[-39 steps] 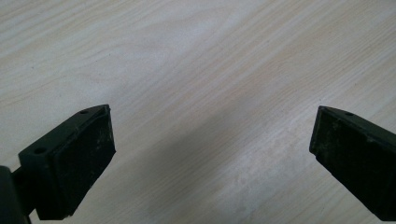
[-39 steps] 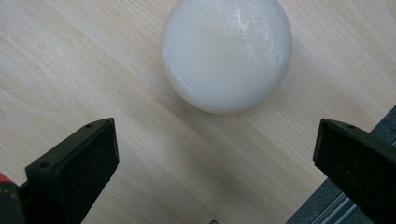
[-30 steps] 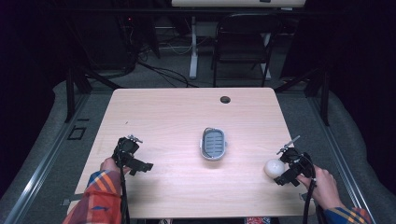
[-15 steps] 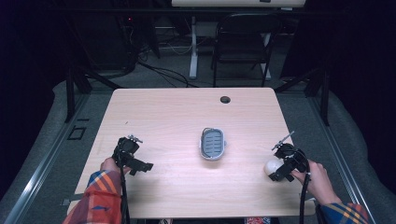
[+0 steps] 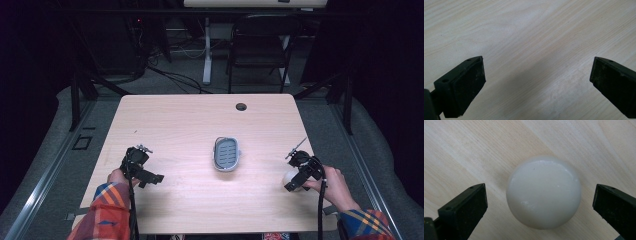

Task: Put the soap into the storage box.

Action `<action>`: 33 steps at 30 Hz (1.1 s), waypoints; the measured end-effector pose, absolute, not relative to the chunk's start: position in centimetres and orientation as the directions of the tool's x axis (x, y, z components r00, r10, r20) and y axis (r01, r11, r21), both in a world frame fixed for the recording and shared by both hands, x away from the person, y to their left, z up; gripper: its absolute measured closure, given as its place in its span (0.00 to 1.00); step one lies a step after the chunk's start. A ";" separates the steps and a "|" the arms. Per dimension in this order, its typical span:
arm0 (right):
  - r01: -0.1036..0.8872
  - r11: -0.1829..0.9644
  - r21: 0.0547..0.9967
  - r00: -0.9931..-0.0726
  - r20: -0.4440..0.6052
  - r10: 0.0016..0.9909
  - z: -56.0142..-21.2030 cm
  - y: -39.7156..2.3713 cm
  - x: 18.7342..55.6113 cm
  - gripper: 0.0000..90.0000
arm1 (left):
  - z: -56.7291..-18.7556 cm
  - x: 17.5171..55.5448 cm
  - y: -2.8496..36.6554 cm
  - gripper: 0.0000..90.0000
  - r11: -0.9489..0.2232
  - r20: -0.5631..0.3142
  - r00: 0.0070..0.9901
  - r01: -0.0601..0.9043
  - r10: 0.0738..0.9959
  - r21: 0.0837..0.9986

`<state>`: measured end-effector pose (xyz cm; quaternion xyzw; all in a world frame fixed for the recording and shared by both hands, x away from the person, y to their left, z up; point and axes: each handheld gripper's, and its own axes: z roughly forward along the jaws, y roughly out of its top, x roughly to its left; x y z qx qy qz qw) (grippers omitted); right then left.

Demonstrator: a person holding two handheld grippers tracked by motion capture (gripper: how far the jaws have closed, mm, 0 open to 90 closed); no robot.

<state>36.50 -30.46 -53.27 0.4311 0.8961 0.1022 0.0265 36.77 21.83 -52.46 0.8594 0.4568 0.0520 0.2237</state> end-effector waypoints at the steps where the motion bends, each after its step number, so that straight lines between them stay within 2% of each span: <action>1: 0.702 0.710 0.062 -0.711 0.003 0.703 -52.2 -30.7 37.4 0.00 | -52.5 36.8 21.8 0.00 -0.484 -0.115 0.578 0.761 0.808 0.431; 2: 0.756 0.633 0.165 -0.645 0.030 0.763 -53.1 -30.5 36.9 0.00 | -52.5 36.8 21.8 0.00 -0.484 -0.115 0.578 0.762 0.808 0.430; 5: 0.757 0.636 0.148 -0.646 0.024 0.763 -53.2 -30.5 37.1 0.00 | -52.5 36.8 21.8 0.00 -0.482 -0.115 0.577 0.762 0.808 0.433; 6: 0.742 0.663 0.103 -0.667 0.013 0.745 -52.9 -30.5 37.4 0.02 | -52.5 36.8 21.8 0.00 -0.482 -0.115 0.577 0.762 0.809 0.433; 7: 0.742 0.663 0.103 -0.667 0.013 0.745 -52.9 -30.5 37.4 0.02 | -52.5 36.8 21.8 0.00 -0.484 -0.116 0.579 0.762 0.807 0.430; 8: 0.744 0.659 0.112 -0.665 0.026 0.747 -53.0 -30.5 37.3 0.08 | -52.5 36.8 21.8 0.00 -0.486 -0.117 0.580 0.761 0.806 0.429; 13: 0.736 0.671 0.091 -0.675 0.024 0.738 -53.1 -30.3 37.3 0.11 | -52.5 36.8 21.8 0.00 -0.487 -0.117 0.581 0.762 0.806 0.428; 14: 0.754 0.646 0.123 -0.653 0.034 0.756 -53.4 -30.2 37.1 0.11 | -52.5 36.8 21.8 0.00 -0.487 -0.116 0.581 0.761 0.806 0.427; 16: 0.728 0.682 0.068 -0.685 0.018 0.729 -53.1 -30.2 37.5 0.12 | -52.5 36.8 21.8 0.00 -0.487 -0.117 0.581 0.762 0.806 0.427; 21: 0.734 0.675 0.070 -0.678 0.013 0.735 -53.3 -30.1 37.5 0.16 | -52.5 36.8 21.8 0.00 -0.486 -0.120 0.580 0.763 0.806 0.426; 22: 0.748 0.656 0.098 -0.660 0.017 0.751 -53.6 -30.0 37.4 0.16 | -52.5 36.8 21.8 0.00 -0.486 -0.120 0.580 0.763 0.806 0.427; 23: 0.733 0.678 0.061 -0.679 0.005 0.734 -53.4 -30.0 37.6 0.17 | -52.5 36.8 21.8 0.00 -0.486 -0.120 0.580 0.763 0.806 0.426; 24: 0.773 0.617 0.145 -0.627 0.032 0.778 -54.1 -29.9 37.3 0.18 | -52.5 36.8 21.8 0.00 -0.487 -0.119 0.581 0.763 0.805 0.426; 25: 0.745 0.663 0.073 -0.665 0.012 0.747 -53.7 -29.9 37.7 0.18 | -52.5 36.8 21.8 0.00 -0.486 -0.120 0.580 0.763 0.806 0.427; 27: 0.750 0.657 0.078 -0.660 0.017 0.751 -53.9 -29.7 37.8 0.21 | -52.5 36.8 21.8 0.00 -0.485 -0.121 0.580 0.763 0.806 0.427; 28: 0.717 0.697 0.015 -0.697 -0.002 0.717 -53.6 -29.7 38.2 0.23 | -52.5 36.8 21.8 0.00 -0.488 -0.119 0.582 0.762 0.805 0.425; 29: 0.717 0.697 0.015 -0.697 -0.002 0.717 -53.6 -29.7 38.2 0.23 | -52.5 36.8 21.8 0.00 -0.484 -0.122 0.579 0.764 0.806 0.427; 30: 0.774 0.619 0.132 -0.627 0.034 0.778 -54.6 -29.5 37.5 0.24 | -52.5 36.8 21.8 0.00 -0.485 -0.122 0.579 0.764 0.806 0.426; 31: 0.772 0.625 0.117 -0.632 0.031 0.774 -54.5 -29.4 37.6 0.25 | -52.5 36.8 21.8 0.00 -0.485 -0.120 0.579 0.764 0.806 0.427; 32: 0.731 0.681 0.030 -0.682 0.004 0.732 -53.9 -29.5 38.1 0.26 | -52.5 36.8 21.8 0.00 -0.485 -0.122 0.579 0.764 0.806 0.426; 33: 0.708 0.706 -0.008 -0.706 -0.007 0.708 -53.7 -29.5 38.4 0.26 | -52.5 36.8 21.8 0.00 -0.484 -0.122 0.578 0.764 0.807 0.426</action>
